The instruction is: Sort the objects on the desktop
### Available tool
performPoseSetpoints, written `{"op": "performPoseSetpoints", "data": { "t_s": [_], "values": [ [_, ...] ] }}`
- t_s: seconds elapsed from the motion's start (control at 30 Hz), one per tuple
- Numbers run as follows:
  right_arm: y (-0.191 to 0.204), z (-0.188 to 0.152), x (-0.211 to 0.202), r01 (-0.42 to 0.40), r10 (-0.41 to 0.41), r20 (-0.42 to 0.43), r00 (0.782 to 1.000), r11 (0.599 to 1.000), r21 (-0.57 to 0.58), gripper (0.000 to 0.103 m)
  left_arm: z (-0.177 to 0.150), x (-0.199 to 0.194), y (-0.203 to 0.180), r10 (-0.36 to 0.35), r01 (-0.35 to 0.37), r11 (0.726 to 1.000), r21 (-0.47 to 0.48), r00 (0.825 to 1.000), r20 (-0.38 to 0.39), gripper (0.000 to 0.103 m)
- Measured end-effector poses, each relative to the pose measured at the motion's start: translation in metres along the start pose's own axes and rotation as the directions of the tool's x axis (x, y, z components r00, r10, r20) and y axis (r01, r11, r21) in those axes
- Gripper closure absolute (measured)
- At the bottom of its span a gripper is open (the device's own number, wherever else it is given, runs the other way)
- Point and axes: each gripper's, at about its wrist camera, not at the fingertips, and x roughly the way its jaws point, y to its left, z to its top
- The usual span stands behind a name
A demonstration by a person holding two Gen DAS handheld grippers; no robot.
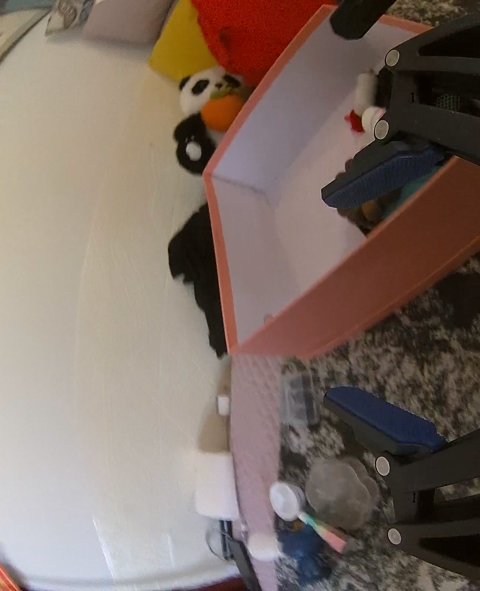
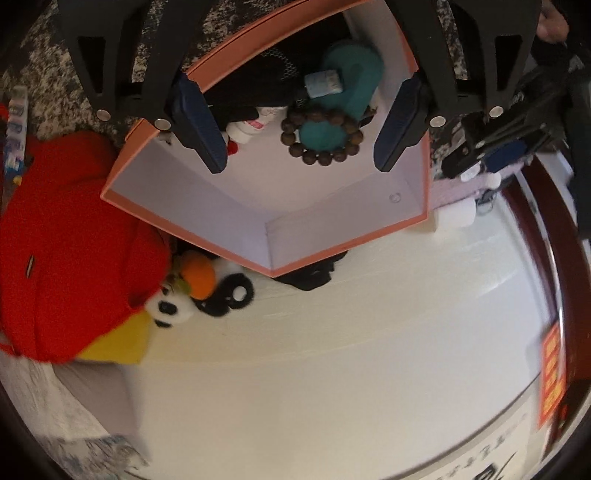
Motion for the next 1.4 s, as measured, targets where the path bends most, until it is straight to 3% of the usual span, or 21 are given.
{"op": "performPoseSetpoints", "data": {
  "t_s": [0.13, 0.3, 0.43, 0.57, 0.67, 0.73, 0.97, 1.07, 1.23, 1.27, 1.33, 1.37, 1.4],
  "values": [
    [0.020, 0.002, -0.008, 0.050, -0.050, 0.005, 0.999, 0.997, -0.064, 0.008, -0.012, -0.013, 0.010, 0.143, -0.143, 0.990, 0.013, 0.990, 0.015, 0.019],
    [0.041, 0.002, -0.017, 0.072, -0.071, 0.013, 0.997, 0.992, -0.100, 0.003, -0.016, -0.033, 0.036, 0.044, -0.045, 0.996, -0.074, 0.999, -0.017, 0.017],
    [0.069, 0.003, -0.021, 0.052, -0.049, 0.022, 0.999, 0.991, -0.127, 0.000, -0.026, -0.053, 0.060, 0.064, -0.064, 0.997, -0.049, 0.998, -0.005, 0.011],
    [0.104, -0.006, -0.012, -0.006, 0.007, 0.006, 1.000, 0.991, -0.135, 0.000, -0.039, -0.063, 0.101, 0.154, -0.154, 0.988, -0.003, 0.988, 0.026, 0.007],
    [0.134, -0.014, 0.002, -0.027, 0.025, -0.010, 1.000, 0.984, -0.177, 0.000, -0.039, -0.062, 0.141, 0.202, -0.201, 0.979, -0.030, 0.979, 0.025, 0.007],
    [0.156, -0.025, 0.014, -0.039, 0.038, -0.005, 0.999, 0.981, -0.193, 0.000, -0.042, -0.066, 0.169, 0.191, -0.186, 0.980, -0.075, 0.979, 0.073, 0.007],
    [0.223, -0.077, 0.094, -0.212, 0.169, -0.199, 0.965, 0.952, -0.219, 0.001, -0.054, -0.052, 0.246, 0.378, -0.359, 0.912, -0.200, 0.924, 0.064, 0.007],
    [0.242, -0.096, 0.117, -0.197, 0.133, -0.233, 0.963, 0.939, -0.282, 0.001, -0.060, -0.044, 0.276, 0.433, -0.410, 0.877, -0.250, 0.901, 0.040, 0.007],
    [0.264, -0.105, 0.144, -0.170, 0.105, -0.189, 0.976, 0.914, -0.369, 0.001, -0.068, -0.016, 0.309, 0.450, -0.441, 0.859, -0.260, 0.893, -0.028, 0.007],
    [0.270, -0.105, 0.152, -0.172, 0.111, -0.176, 0.978, 0.907, -0.385, 0.001, -0.066, -0.006, 0.309, 0.434, -0.433, 0.869, -0.240, 0.900, -0.053, 0.008],
    [0.279, -0.104, 0.169, -0.197, 0.128, -0.192, 0.973, 0.896, -0.397, 0.001, -0.066, 0.027, 0.291, 0.420, -0.431, 0.899, -0.084, 0.900, -0.118, 0.010],
    [0.284, -0.104, 0.179, -0.215, 0.138, -0.215, 0.967, 0.892, -0.398, 0.001, -0.069, 0.038, 0.275, 0.449, -0.451, 0.892, 0.001, 0.887, -0.105, 0.010],
    [0.288, -0.103, 0.188, -0.237, 0.150, -0.243, 0.958, 0.893, -0.382, 0.001, -0.070, 0.045, 0.263, 0.448, -0.443, 0.894, 0.067, 0.888, -0.104, 0.010]
  ]
}}
